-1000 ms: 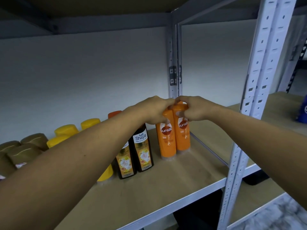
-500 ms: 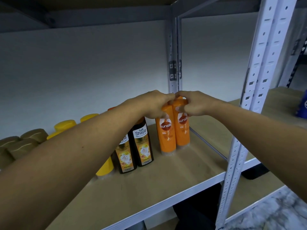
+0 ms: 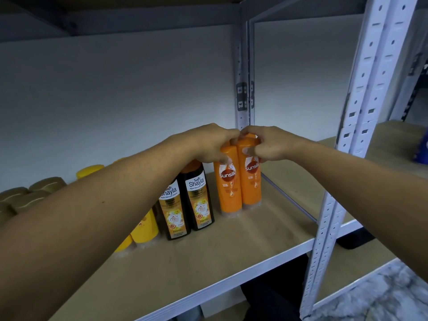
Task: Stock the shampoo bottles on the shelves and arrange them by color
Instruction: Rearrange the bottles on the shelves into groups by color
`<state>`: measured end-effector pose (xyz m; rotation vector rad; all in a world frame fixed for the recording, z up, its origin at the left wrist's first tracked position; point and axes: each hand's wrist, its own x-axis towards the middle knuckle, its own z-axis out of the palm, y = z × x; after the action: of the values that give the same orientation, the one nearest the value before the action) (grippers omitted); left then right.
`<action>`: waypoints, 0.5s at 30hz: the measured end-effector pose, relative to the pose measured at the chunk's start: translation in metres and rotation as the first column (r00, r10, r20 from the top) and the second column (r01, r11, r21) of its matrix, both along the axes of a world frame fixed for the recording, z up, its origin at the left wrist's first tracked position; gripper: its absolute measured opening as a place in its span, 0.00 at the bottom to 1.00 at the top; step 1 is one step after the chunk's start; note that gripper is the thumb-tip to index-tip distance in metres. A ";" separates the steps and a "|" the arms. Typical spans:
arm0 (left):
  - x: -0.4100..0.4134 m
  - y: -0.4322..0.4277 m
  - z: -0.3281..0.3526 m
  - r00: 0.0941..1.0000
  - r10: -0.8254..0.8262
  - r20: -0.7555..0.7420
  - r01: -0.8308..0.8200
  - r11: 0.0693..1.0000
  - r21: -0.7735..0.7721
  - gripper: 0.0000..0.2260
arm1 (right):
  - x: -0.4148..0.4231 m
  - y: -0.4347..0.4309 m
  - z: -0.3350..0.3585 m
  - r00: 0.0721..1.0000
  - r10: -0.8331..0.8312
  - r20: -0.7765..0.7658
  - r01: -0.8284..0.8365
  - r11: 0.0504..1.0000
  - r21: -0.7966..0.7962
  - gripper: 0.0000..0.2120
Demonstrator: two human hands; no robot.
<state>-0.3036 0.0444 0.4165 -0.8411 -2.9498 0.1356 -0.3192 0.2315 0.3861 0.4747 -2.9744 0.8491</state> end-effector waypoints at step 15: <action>-0.059 -0.009 0.017 0.988 0.152 -0.002 -0.151 0.982 0.113 0.21 | -0.033 -0.005 0.037 0.986 -0.150 0.078 0.145 0.987 0.065 0.23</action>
<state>-0.3629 0.0358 0.4336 -0.5998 -2.9766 -0.0190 -0.3518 0.2263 0.4228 0.2219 -3.0698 0.7888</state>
